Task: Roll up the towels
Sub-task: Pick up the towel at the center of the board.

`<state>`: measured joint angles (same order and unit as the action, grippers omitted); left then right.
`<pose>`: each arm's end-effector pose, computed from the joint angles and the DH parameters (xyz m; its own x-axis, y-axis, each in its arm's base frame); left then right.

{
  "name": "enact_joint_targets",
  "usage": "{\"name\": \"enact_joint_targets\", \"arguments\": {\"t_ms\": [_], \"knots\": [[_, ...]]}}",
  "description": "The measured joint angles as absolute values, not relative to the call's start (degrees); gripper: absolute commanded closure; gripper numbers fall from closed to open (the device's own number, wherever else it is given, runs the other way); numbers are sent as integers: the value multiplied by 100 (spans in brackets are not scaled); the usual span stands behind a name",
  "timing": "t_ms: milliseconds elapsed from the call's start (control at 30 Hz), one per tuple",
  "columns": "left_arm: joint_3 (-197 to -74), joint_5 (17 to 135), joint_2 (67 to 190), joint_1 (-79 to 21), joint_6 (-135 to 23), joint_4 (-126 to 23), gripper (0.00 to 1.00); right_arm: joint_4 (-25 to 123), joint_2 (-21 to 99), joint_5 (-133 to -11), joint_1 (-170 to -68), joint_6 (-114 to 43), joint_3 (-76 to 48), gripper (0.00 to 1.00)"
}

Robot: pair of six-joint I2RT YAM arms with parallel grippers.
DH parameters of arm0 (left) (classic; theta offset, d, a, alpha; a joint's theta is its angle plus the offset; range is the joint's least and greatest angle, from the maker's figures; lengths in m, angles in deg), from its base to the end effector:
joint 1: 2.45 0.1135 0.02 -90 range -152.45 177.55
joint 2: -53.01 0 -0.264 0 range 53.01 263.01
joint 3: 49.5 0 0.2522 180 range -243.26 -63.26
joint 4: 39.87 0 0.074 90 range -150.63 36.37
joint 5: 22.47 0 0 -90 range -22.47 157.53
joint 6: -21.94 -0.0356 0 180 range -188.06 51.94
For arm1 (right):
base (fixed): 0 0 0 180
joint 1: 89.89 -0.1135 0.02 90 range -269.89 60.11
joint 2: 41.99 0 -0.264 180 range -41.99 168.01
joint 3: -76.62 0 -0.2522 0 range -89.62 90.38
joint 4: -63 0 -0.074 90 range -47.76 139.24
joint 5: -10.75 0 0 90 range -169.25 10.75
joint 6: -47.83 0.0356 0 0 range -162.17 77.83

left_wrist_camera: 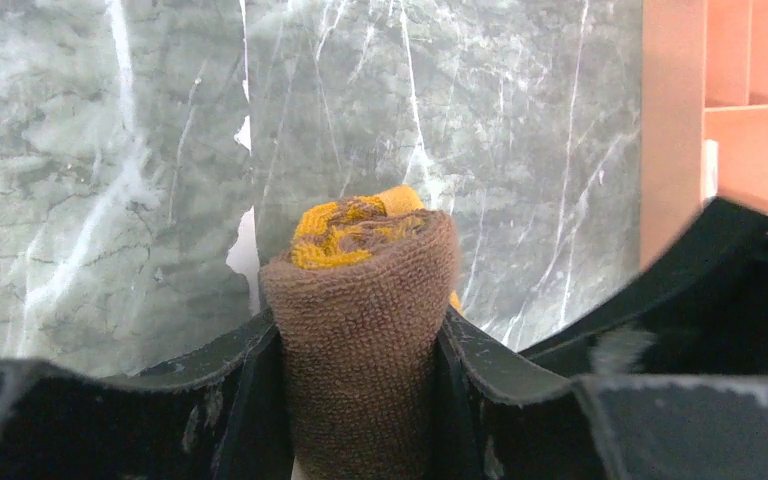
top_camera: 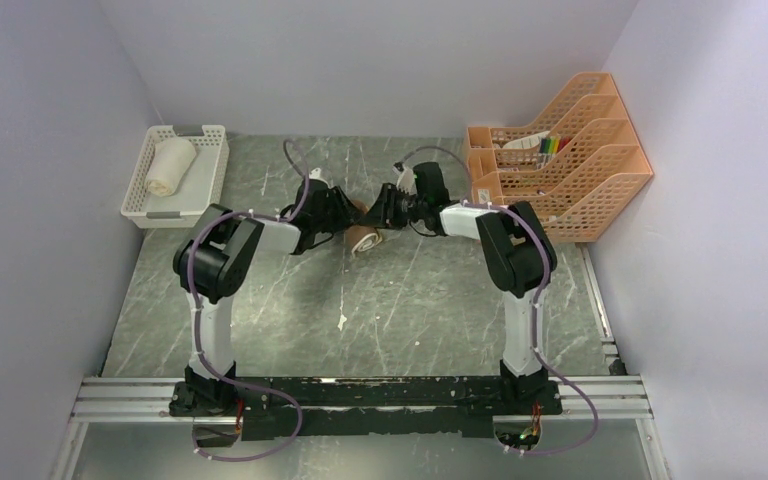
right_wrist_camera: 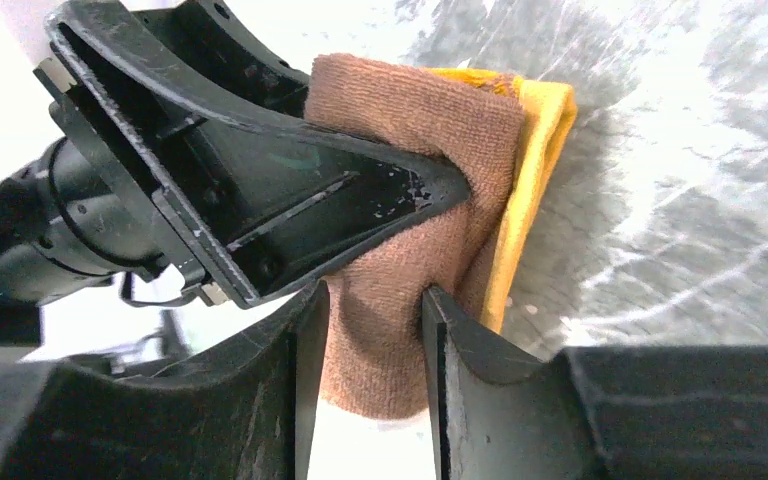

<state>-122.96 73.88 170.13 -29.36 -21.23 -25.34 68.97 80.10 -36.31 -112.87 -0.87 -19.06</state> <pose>0.3713 -0.1929 0.1211 -0.6879 -0.4637 -0.5584 0.0501 0.7371 -0.6739 0.3999 0.1959 0.1300 -0.9049 0.1411 -0.4016 -0.2950 0.4723 0.8306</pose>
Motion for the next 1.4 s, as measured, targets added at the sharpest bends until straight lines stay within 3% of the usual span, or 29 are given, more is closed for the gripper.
{"name": "enact_joint_targets", "arguments": {"t_ms": [300,467,633,700,733,767,800,1200,1400], "knots": [[-12683,6977,16960,-3017,-2761,-3342,46,4138,6877,-5996,-11781,-2692,-1322,58],[-12887,6837,16960,-3030,-2975,-3727,45,3572,6700,-6741,-12470,-3477,-1114,46],[-13018,6772,16960,-3030,-3067,-3983,44,3413,6700,-7117,-12874,-3829,-1082,44],[-13040,6774,16963,-3030,-3080,-4033,44,3439,6700,-7246,-12898,-3864,-1086,33],[-13040,6776,16963,-3028,-3080,-4039,44,3498,6700,-7312,-12903,-3884,-1104,13],[-13040,6783,16963,-3024,-3078,-4042,44,3594,6700,-7377,-12918,-3895,-1145,2],[-13040,6800,16965,-3017,-3078,-4042,44,3734,6700,-7465,-12927,-3916,-1226,0],[-13066,7098,16998,-2908,-3052,-4055,44,5841,6517,-7732,-13128,-3962,-2924,3],[-13136,7224,17054,-2869,-3052,-4068,43,6575,6480,-8097,-13226,-4034,-3053,3]]}}
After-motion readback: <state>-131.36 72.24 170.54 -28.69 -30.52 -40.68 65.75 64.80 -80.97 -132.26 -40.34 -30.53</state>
